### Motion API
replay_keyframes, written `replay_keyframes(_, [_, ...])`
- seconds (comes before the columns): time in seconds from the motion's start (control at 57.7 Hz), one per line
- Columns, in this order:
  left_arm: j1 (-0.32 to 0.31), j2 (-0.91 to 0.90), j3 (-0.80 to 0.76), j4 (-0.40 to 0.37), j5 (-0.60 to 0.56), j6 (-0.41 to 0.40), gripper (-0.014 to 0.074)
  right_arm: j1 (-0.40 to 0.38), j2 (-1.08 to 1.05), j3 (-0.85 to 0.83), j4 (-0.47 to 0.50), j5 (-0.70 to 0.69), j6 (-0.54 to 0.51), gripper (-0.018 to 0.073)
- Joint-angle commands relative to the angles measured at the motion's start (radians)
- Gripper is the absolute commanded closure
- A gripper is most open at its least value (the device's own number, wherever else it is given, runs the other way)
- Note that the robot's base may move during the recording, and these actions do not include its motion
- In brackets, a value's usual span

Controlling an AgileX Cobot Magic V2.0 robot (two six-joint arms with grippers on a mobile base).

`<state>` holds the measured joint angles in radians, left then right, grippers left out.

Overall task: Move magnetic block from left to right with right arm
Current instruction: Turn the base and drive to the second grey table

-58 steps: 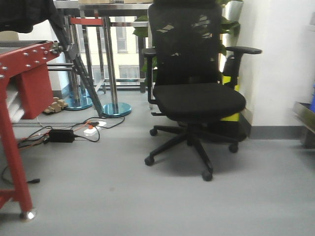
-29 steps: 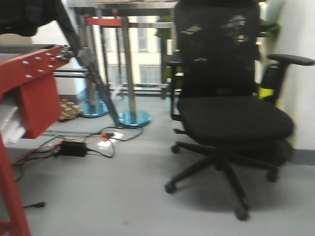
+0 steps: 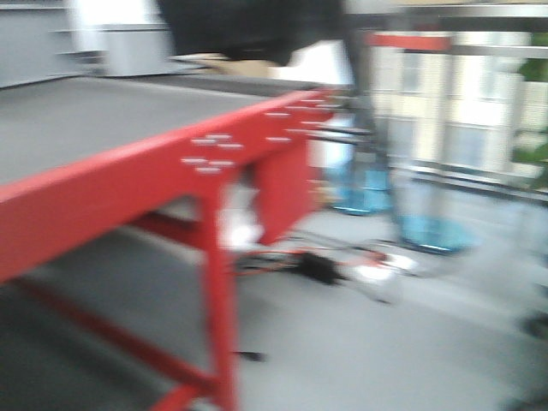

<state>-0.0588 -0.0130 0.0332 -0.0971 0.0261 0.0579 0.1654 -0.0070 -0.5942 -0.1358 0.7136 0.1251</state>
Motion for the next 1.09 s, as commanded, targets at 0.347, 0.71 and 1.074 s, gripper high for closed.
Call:
replay_keyframes(0.347, [-0.001, -0.007, 0.008, -0.005, -0.083, -0.006, 0.0722, -0.001, 0.022, -0.022, -0.011, -0.091, -0.009, 0.0336])
replay_keyframes(0.71, [-0.001, -0.007, 0.008, -0.005, -0.083, -0.006, 0.0722, -0.001, 0.022, -0.022, -0.011, -0.091, -0.009, 0.0336])
replay_keyframes(1.074, [-0.001, -0.007, 0.008, -0.005, -0.083, -0.006, 0.0722, -0.001, 0.022, -0.022, -0.011, -0.091, -0.009, 0.0336])
